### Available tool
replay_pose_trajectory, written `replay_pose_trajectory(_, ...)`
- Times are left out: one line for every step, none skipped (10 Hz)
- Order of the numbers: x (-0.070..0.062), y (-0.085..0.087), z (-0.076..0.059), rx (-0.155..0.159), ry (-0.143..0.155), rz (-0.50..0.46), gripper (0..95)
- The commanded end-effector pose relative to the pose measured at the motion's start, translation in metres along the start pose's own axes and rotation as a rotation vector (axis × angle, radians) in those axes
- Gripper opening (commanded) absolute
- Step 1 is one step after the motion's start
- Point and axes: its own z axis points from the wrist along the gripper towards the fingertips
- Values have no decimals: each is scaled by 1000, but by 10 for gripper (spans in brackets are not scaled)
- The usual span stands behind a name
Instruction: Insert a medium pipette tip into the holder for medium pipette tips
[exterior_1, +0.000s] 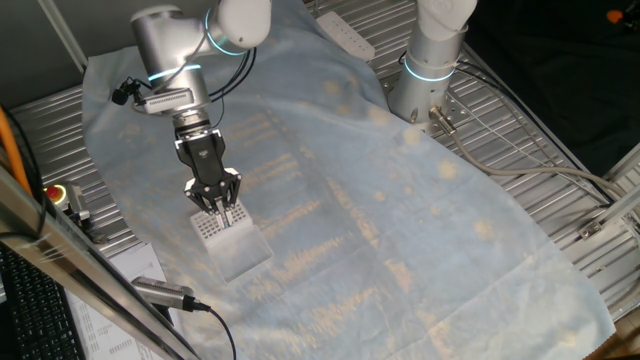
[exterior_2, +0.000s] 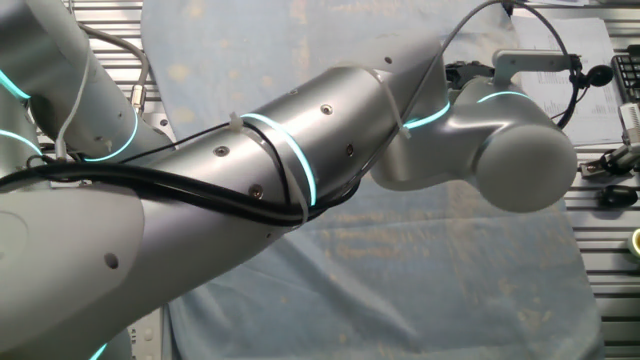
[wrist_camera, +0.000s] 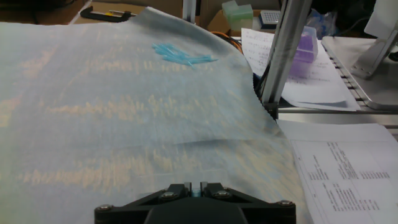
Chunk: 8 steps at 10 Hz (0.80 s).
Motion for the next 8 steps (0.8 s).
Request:
replay_pose_trajectory(0, 1, 2, 8, -4, 5, 0)
replay_pose_trajectory(1, 1, 2, 9, -5, 9, 0)
replay_pose_trajectory(1, 1, 2, 12, -6, 13, 0)
replay_pose_trajectory(1, 1, 3, 14, -5, 14, 0)
replay_pose_trajectory(1, 1, 3, 14, -4, 13, 0)
replay_pose_trajectory(4, 1, 3, 15, -4, 17, 0)
replay_pose_trajectory(6, 1, 4, 18, -14, 21, 0)
replay_pose_trajectory(7, 0, 5, 20, -19, 23, 0)
